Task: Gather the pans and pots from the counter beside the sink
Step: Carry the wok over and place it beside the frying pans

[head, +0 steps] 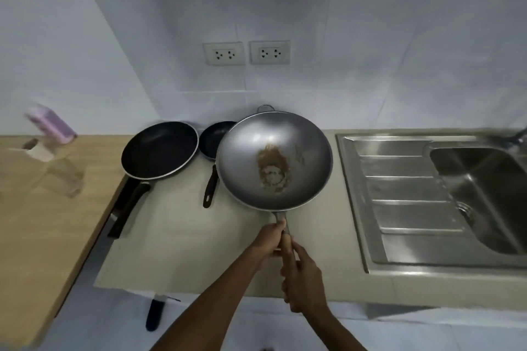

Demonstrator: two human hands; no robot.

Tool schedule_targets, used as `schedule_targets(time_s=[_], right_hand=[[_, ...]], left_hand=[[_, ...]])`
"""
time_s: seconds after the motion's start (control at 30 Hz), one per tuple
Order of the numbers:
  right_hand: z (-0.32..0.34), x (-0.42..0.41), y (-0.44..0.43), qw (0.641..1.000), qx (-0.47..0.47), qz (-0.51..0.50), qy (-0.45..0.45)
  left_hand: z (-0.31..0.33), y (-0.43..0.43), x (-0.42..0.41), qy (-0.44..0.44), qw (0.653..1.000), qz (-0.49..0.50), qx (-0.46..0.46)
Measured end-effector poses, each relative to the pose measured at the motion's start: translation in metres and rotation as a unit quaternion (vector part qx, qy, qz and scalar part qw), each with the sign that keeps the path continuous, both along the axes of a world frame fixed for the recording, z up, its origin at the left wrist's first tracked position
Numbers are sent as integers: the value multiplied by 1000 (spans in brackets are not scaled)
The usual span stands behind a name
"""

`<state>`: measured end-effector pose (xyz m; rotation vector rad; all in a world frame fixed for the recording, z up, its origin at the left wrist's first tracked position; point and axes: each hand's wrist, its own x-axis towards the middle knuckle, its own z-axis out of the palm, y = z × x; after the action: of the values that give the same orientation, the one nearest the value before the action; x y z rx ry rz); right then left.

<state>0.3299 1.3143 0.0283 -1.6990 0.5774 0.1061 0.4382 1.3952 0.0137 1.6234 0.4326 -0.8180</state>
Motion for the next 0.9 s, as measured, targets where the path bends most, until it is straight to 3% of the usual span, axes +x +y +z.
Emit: schedule_targets(time_s=[0.4,0.9], right_hand=[[-45,17,34,997,-66,-30,-3],[-75,29,29,996,-87,19,2]], left_hand=[[-34,22,34,-6,996,-77,-35],[-63,18,44,-23,998,-28,-45]])
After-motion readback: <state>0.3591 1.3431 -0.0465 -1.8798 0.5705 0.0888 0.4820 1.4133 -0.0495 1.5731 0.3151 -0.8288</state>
